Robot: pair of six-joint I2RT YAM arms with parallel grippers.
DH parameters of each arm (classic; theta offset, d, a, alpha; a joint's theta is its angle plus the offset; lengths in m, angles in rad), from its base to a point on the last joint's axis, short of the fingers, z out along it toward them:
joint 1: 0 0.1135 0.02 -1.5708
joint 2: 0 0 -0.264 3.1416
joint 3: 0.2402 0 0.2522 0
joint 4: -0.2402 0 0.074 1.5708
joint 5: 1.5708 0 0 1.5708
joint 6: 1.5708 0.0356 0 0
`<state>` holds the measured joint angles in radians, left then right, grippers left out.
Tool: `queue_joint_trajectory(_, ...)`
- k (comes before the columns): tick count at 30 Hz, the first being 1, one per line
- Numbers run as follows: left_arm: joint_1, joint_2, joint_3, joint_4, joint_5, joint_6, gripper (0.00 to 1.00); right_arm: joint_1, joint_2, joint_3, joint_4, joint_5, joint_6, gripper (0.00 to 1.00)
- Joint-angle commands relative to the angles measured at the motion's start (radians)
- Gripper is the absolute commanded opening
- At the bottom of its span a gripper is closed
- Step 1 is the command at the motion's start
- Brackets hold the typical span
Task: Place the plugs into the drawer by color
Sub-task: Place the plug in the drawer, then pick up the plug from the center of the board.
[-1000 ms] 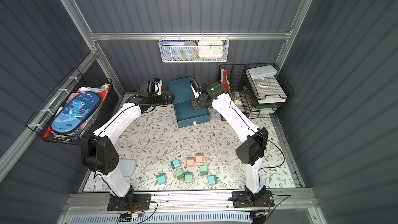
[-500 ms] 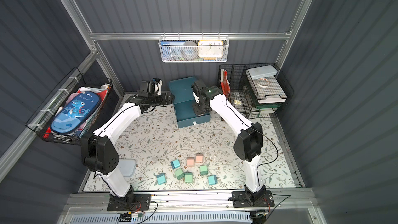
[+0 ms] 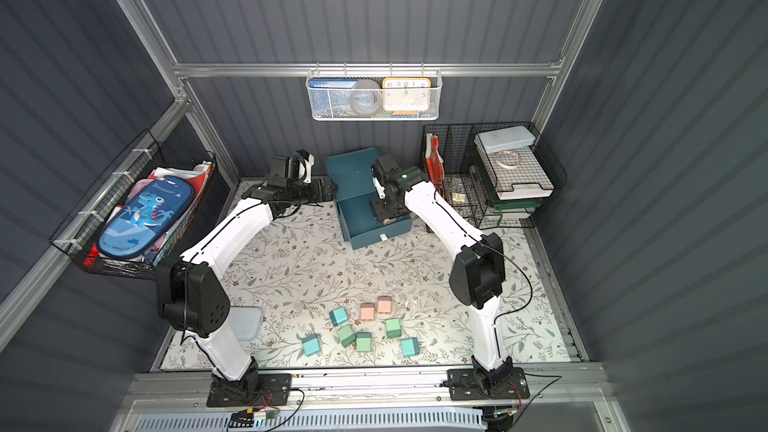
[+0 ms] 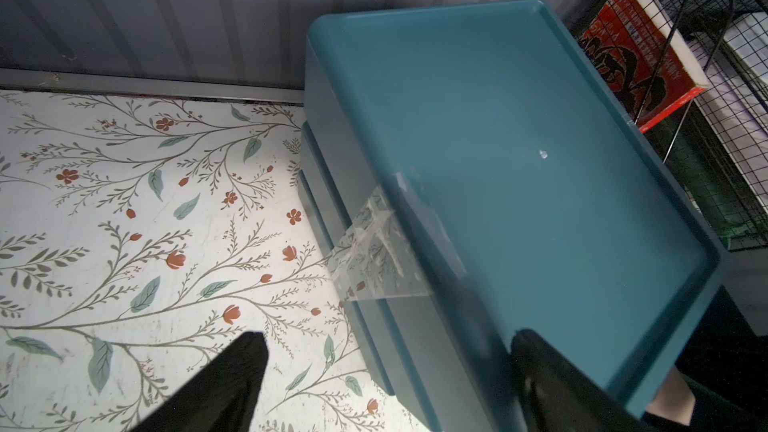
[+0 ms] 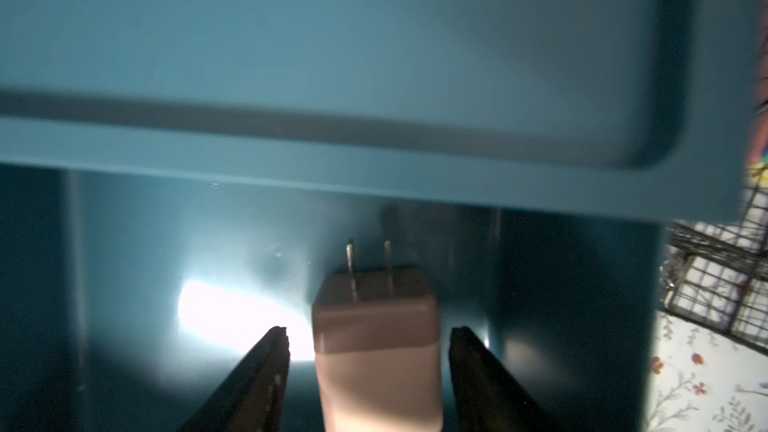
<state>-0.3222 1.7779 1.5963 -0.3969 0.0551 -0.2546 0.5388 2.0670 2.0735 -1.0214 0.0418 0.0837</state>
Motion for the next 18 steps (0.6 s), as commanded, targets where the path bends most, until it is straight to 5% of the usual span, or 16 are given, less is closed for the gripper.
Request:
queue_joint_trajectory(1, 0.000, -0.009, -0.007, -0.041, -0.006, 0.012, 0.97, -0.019, -0.032, 0.045, -0.032, 0.037, -0.012, 0.71)
queue_joint_trajectory(7, -0.001, -0.001, -0.018, -0.029, -0.005, 0.014, 0.98, -0.010, -0.078, 0.219, -0.042, -0.078, 0.038, 0.71)
queue_joint_trajectory(10, 0.000, -0.001, -0.019, -0.028, -0.004, 0.014, 0.98, -0.008, -0.160, 0.183, -0.046, -0.065, 0.038, 0.70)
queue_joint_trajectory(18, -0.001, 0.005, -0.006, -0.010, -0.007, 0.031, 0.97, 0.047, -0.680, -0.594, 0.189, -0.022, 0.052, 0.66)
